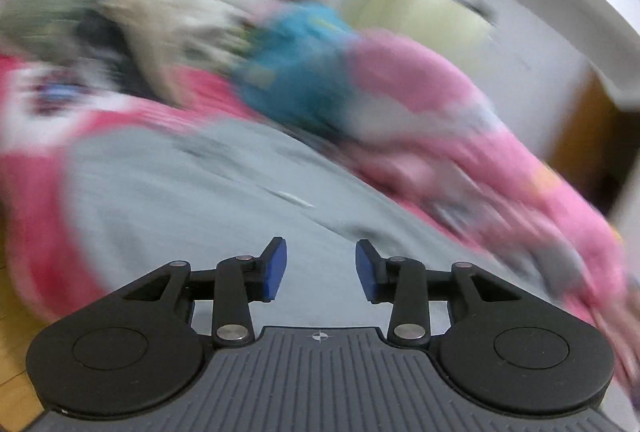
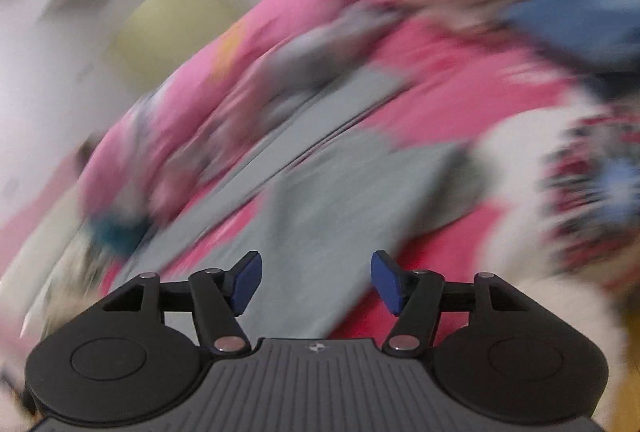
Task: Fold clothes
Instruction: 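Grasp the grey sweatpants leg cuff with the right tool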
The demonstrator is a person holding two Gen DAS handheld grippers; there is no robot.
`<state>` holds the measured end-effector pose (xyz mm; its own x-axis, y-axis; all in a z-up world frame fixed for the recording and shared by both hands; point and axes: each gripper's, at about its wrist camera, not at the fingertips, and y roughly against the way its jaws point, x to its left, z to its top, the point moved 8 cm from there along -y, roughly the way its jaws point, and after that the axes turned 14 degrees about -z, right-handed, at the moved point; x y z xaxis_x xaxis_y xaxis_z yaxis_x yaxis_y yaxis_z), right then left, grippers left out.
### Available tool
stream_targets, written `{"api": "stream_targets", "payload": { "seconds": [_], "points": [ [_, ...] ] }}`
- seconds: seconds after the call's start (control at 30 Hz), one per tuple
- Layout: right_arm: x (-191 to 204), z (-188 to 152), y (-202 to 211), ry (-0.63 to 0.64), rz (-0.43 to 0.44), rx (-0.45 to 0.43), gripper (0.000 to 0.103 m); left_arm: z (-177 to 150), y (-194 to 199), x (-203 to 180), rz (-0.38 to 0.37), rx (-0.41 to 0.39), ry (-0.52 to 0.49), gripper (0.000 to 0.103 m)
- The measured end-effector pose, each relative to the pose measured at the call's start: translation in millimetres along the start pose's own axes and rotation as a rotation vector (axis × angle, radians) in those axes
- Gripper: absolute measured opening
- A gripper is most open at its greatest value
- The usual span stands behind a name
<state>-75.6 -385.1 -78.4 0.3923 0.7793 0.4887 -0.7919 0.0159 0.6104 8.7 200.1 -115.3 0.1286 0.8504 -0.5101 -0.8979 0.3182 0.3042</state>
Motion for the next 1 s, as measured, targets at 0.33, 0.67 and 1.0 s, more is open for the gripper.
{"api": "stream_targets", "payload": {
  "seconds": [0.33,0.67,1.0],
  "points": [
    [-23,17,-59,0.048,-0.218,-0.071,0.04,-67,-89,-100,-0.242,0.264,-0.126,0.038],
    [170,-13,-43,0.336,0.239,-0.15,0.013,-74,-83,-86,-0.341,0.187,-0.032,0.038],
    [196,-145,-45,0.688,0.304,0.111,0.045,-75,-84,-88,-0.352,0.164,-0.039,0.038]
  ]
}}
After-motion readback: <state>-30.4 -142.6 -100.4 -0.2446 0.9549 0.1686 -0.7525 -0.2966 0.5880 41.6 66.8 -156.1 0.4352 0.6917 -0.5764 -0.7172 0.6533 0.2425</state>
